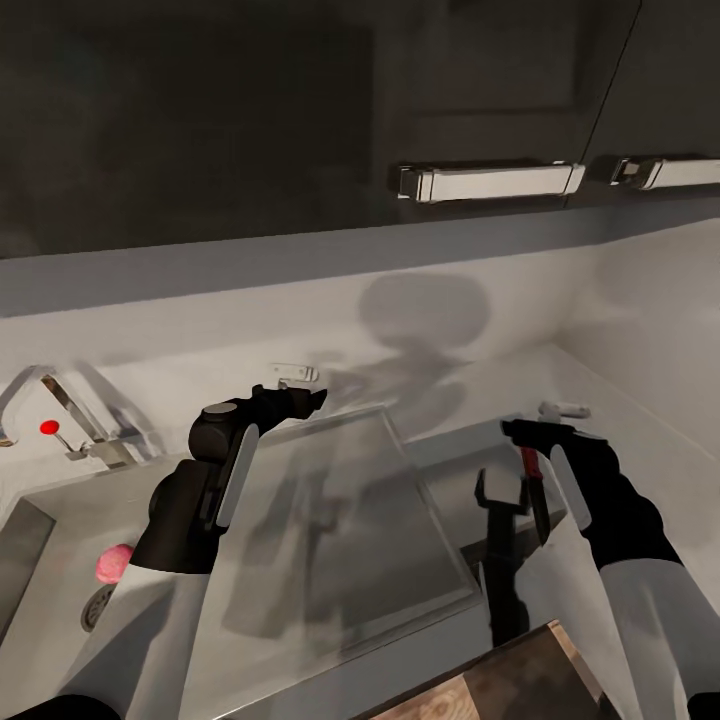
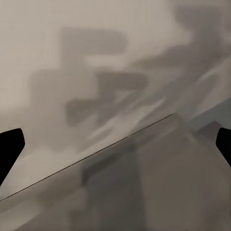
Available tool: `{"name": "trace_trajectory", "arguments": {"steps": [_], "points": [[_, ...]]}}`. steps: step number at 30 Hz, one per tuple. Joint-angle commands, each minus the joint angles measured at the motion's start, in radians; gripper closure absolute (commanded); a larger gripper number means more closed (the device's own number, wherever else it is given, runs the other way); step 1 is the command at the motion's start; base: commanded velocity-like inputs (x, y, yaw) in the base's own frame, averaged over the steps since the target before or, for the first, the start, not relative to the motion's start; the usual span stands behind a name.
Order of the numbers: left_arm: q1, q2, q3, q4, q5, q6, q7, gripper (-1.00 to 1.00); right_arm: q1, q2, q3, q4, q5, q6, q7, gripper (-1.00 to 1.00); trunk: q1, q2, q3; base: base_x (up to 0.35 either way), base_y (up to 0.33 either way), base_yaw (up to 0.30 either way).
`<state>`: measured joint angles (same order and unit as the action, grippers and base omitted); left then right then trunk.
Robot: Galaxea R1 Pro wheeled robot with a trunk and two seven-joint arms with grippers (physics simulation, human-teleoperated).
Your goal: In the kitchen, take the Vidalia onion out of the sink, dice it on the chopping board with the paring knife, put the diced onion into the bowl on the countertop, then place both the paring knife and the chopping board into the sink.
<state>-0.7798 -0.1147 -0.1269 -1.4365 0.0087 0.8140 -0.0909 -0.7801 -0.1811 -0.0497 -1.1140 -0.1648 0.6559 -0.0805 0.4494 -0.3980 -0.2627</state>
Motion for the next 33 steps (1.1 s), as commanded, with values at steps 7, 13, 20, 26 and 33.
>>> {"name": "trace_trajectory", "arguments": {"steps": [7, 13, 20, 26, 33], "points": [[-0.001, 0.000, 0.001, 0.003, 0.000, 0.005, -0.003, -1.00, -0.001, 0.000, 0.088, -0.010, -0.010, -0.003, -0.010, -1.00, 0.001, -0.002, -0.002, 0.000, 0.000, 0.000], [-0.001, 0.000, 0.001, 0.013, 0.000, 0.005, -0.003, -1.00, -0.001, 0.004, 0.122, -0.010, -0.010, -0.008, -0.010, -1.00, 0.001, -0.002, -0.002, 0.000, 0.000, 0.000], [-0.001, 0.000, 0.000, 0.014, 0.000, 0.005, -0.004, -1.00, -0.001, 0.006, 0.147, -0.010, -0.010, -0.009, -0.010, -1.00, 0.001, -0.002, -0.002, 0.000, 0.000, 0.000], [-0.001, 0.000, 0.000, 0.014, 0.000, 0.005, -0.004, -1.00, -0.001, 0.013, 0.150, -0.010, -0.010, -0.010, -0.009, -1.00, 0.001, -0.002, -0.002, 0.000, 0.000, 0.000], [-0.001, 0.000, 0.001, 0.014, 0.000, 0.005, -0.004, -1.00, -0.001, 0.016, 0.152, -0.010, -0.010, -0.009, -0.010, -1.00, 0.001, -0.002, -0.002, 0.000, 0.000, 0.000]]}}
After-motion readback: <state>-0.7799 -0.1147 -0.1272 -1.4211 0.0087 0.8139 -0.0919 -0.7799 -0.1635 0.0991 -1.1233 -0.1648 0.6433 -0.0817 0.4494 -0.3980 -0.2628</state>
